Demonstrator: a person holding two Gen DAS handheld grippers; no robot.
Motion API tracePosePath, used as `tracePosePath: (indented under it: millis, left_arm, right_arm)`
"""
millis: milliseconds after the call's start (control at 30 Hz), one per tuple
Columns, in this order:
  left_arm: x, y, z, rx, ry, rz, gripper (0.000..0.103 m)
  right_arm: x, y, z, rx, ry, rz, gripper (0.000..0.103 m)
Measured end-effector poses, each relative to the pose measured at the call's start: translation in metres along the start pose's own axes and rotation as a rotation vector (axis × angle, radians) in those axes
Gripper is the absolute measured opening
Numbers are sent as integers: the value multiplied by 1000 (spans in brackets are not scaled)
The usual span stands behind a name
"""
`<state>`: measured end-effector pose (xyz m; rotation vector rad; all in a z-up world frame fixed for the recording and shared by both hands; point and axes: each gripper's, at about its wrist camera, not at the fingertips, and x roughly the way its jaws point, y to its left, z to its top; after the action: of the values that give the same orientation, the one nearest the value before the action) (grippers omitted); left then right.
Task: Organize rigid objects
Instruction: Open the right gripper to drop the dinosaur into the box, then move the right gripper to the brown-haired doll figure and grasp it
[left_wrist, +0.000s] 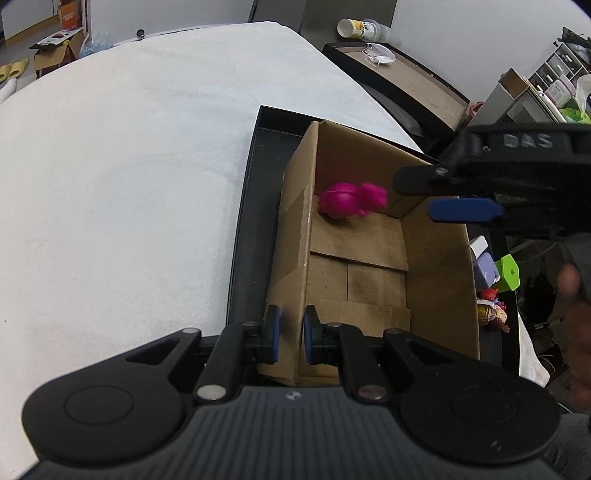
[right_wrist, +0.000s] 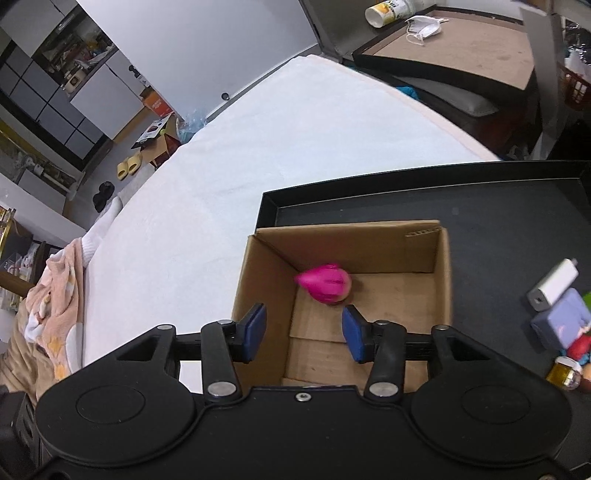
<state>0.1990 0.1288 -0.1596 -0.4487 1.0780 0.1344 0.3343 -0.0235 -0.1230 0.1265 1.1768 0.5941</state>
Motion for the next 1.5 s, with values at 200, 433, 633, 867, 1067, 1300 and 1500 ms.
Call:
tracePosePath:
  millis: [200,433,633,867,1067,1300,1500]
  left_arm:
    - [0,-4,0,12,0,19,12]
    - [1,-9,-4,42,-18,41,11]
    - [-2,-14,-7,62,-32,47,11]
    - [-3,-20,-18,103,-30,49,11]
    - [-6,-22,-22,120,-27,51,11]
    - [-8,-23,-24,130,-20,56,11]
    - [-6,-22,-22,125,-1,63,11]
  right_arm:
    - [-27,-13,-3,-11,-39,-33,57]
    - [-56,-40,-11,-2,-85,-91,67]
    - [-72,-65,-19,18,-102,-109,67]
    - [-84,-89,-31,50,-106,-128,67]
    - [-92,-111,-41,83,-109,-143,67]
    - [-99,-134,-51,128,-113,-163,67]
    - [-101,-157,-57,192,-108,-180,67]
